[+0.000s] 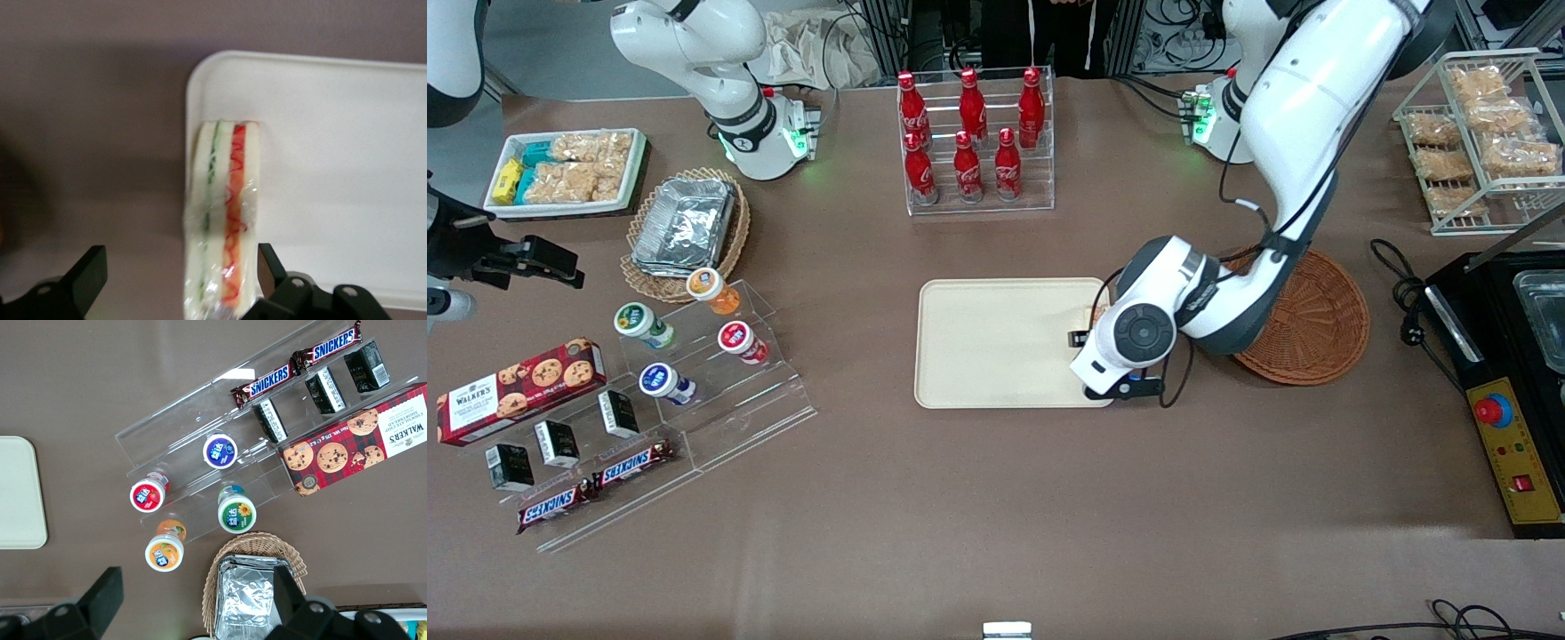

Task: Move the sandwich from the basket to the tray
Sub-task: 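Lower the sandwich onto the tray and open the left gripper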

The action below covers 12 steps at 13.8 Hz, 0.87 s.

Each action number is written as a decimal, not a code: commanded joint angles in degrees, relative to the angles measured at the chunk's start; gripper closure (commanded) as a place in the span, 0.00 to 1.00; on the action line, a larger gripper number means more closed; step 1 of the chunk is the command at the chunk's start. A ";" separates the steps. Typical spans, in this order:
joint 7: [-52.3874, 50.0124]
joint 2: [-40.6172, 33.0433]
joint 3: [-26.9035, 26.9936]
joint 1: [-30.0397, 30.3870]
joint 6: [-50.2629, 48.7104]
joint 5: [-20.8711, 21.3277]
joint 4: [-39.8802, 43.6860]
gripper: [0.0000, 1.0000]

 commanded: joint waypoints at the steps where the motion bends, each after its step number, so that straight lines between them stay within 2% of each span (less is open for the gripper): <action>1: -0.39 -5.79 0.05 1.98 -6.44 -0.02 1.63 0.00; 5: 1.27 -12.11 -0.03 8.04 -11.29 -0.02 1.82 0.00; 7: 8.45 -16.15 0.31 11.82 -11.38 -0.02 -0.89 0.00; 9: 14.09 -19.58 6.00 11.05 -11.38 -0.11 -2.66 0.00; 12: 19.29 -23.36 10.32 10.78 -11.12 -0.20 -3.72 0.00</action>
